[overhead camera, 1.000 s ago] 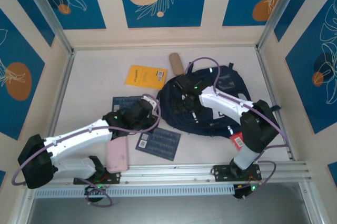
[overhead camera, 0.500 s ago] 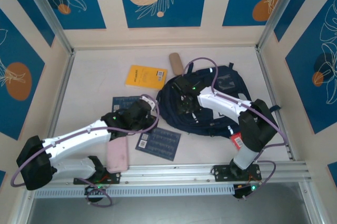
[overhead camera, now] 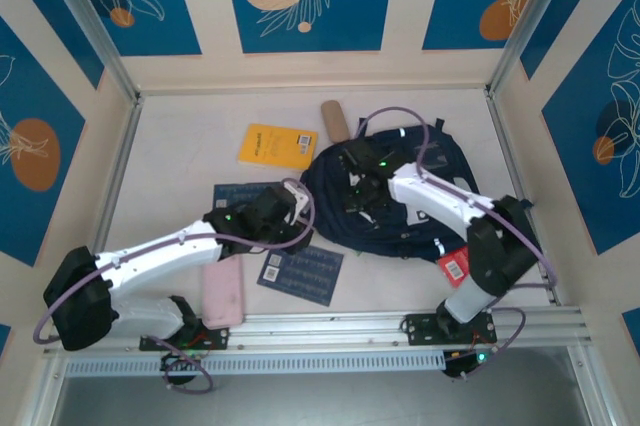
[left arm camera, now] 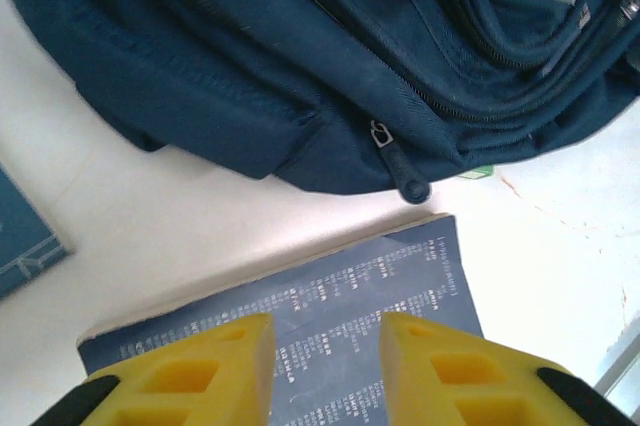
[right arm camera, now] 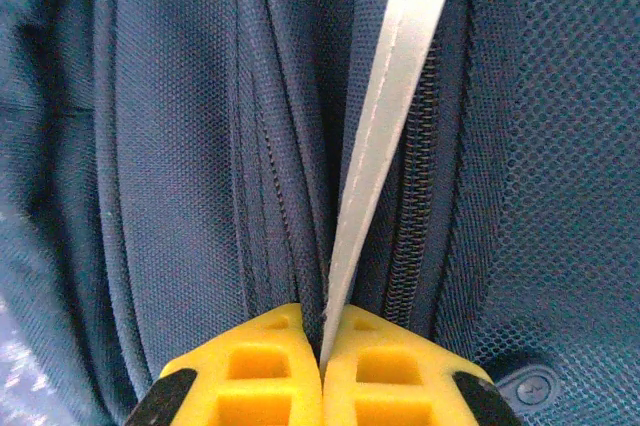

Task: Pack the student bag

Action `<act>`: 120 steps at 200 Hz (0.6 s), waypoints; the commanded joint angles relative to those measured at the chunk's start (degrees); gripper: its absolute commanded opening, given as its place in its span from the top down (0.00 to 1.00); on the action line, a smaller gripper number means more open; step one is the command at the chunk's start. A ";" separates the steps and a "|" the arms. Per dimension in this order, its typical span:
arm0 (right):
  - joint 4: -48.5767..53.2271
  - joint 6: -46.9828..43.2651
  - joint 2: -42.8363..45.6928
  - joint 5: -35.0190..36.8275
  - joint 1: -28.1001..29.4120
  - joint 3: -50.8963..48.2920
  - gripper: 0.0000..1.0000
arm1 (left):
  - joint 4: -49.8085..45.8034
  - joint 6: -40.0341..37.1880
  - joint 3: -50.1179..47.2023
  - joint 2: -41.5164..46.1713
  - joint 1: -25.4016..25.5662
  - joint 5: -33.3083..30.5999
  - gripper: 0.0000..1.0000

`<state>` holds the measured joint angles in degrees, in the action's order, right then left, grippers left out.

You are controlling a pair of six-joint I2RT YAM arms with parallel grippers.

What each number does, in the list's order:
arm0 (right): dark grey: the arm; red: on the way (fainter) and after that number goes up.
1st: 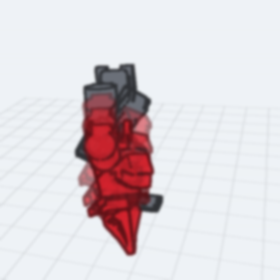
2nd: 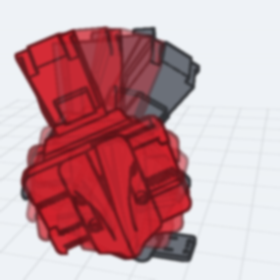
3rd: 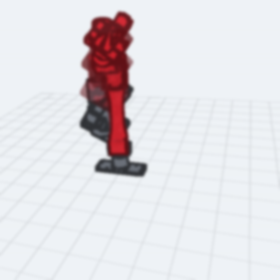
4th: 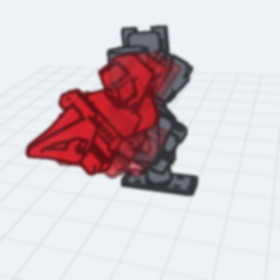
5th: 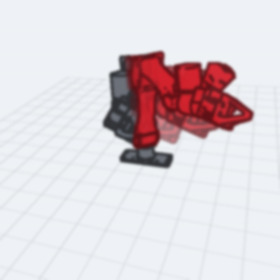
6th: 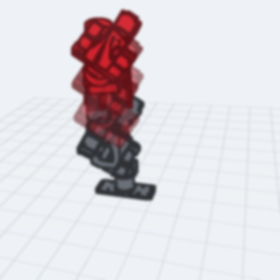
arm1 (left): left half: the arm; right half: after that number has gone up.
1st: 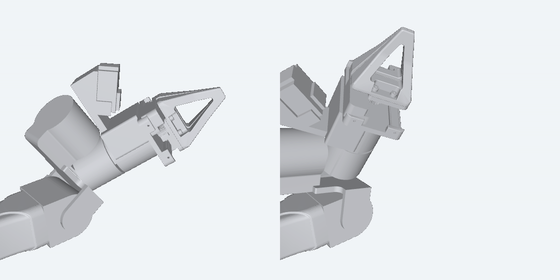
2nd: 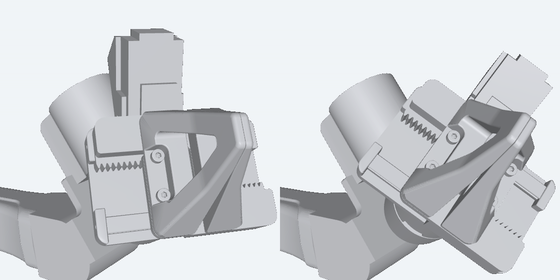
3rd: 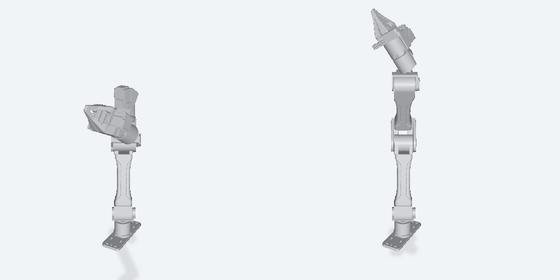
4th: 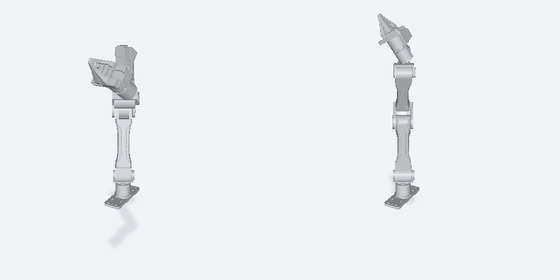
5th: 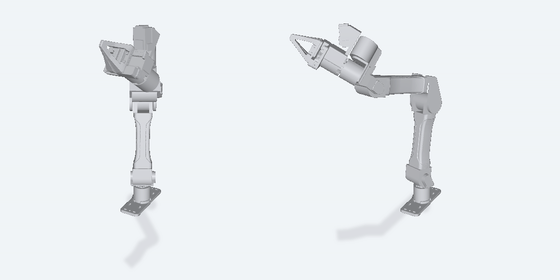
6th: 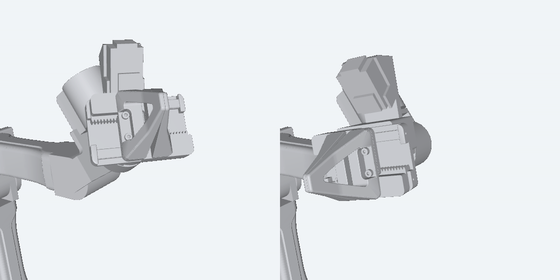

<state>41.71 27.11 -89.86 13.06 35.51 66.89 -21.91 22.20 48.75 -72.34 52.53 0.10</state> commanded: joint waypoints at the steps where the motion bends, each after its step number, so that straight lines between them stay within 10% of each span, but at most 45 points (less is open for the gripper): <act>1: 0.20 -1.10 7.47 -9.44 -3.59 -0.01 1.00 | -0.80 -4.74 2.95 -0.62 0.30 4.22 0.62; 120: -1.33 1.70 15.33 -25.96 -12.58 -2.16 1.00 | 4.09 -10.95 8.04 -8.30 4.33 2.05 0.52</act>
<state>43.03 27.24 -78.02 -6.70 24.21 65.01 -19.05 12.91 54.33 -79.07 55.37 3.73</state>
